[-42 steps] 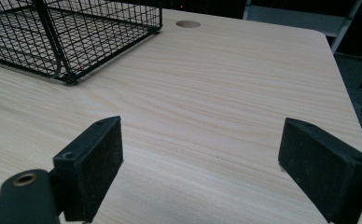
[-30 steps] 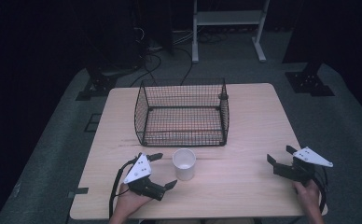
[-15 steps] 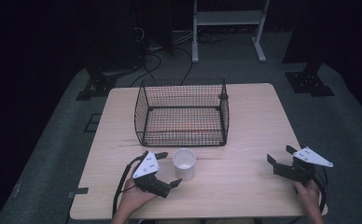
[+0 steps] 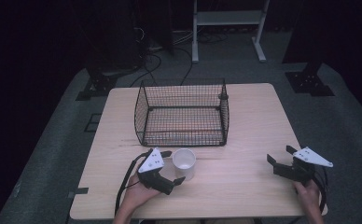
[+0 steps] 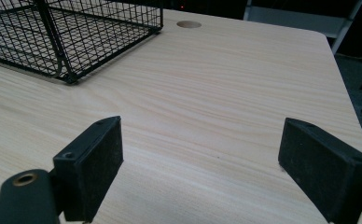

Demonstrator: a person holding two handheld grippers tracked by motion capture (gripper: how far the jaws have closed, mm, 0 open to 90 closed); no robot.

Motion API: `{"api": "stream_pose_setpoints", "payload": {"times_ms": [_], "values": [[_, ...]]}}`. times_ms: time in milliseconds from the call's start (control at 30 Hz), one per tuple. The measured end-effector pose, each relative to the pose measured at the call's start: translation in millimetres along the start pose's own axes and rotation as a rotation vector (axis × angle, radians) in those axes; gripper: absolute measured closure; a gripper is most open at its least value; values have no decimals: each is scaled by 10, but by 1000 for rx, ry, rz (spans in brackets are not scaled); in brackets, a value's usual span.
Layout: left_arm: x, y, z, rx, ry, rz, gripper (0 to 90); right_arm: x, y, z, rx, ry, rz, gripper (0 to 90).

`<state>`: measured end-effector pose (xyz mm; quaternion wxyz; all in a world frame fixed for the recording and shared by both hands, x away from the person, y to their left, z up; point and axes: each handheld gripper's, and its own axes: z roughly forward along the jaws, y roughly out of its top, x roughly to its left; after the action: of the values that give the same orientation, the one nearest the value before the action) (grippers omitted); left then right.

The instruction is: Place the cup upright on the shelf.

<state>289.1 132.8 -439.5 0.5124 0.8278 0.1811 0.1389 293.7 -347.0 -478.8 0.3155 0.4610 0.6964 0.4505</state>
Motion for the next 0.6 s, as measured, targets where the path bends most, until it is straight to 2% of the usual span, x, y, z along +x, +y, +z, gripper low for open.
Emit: {"api": "stream_pose_setpoints", "payload": {"times_ms": [600], "values": [[72, 1, 196, 55, -13, -17, 12, 0, 0, -1, -1, 1, 0, 130]]}}
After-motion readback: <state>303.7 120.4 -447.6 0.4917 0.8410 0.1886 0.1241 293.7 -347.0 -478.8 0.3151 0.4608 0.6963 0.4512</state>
